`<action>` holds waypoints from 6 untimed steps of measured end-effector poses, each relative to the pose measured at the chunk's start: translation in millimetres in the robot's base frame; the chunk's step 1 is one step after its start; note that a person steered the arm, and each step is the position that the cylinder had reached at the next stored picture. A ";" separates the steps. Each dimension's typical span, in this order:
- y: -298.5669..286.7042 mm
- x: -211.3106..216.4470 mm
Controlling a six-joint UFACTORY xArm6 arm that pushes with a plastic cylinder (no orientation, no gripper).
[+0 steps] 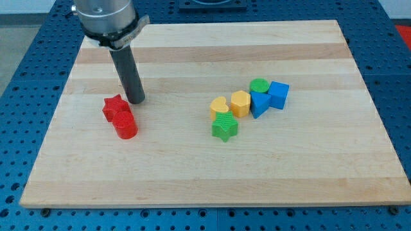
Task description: Move your arm towards the green star
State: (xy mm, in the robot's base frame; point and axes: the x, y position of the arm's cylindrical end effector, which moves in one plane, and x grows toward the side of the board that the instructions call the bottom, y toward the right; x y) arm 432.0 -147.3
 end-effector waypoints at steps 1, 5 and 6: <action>8.7 17.4; 66.7 69.4; 88.5 69.7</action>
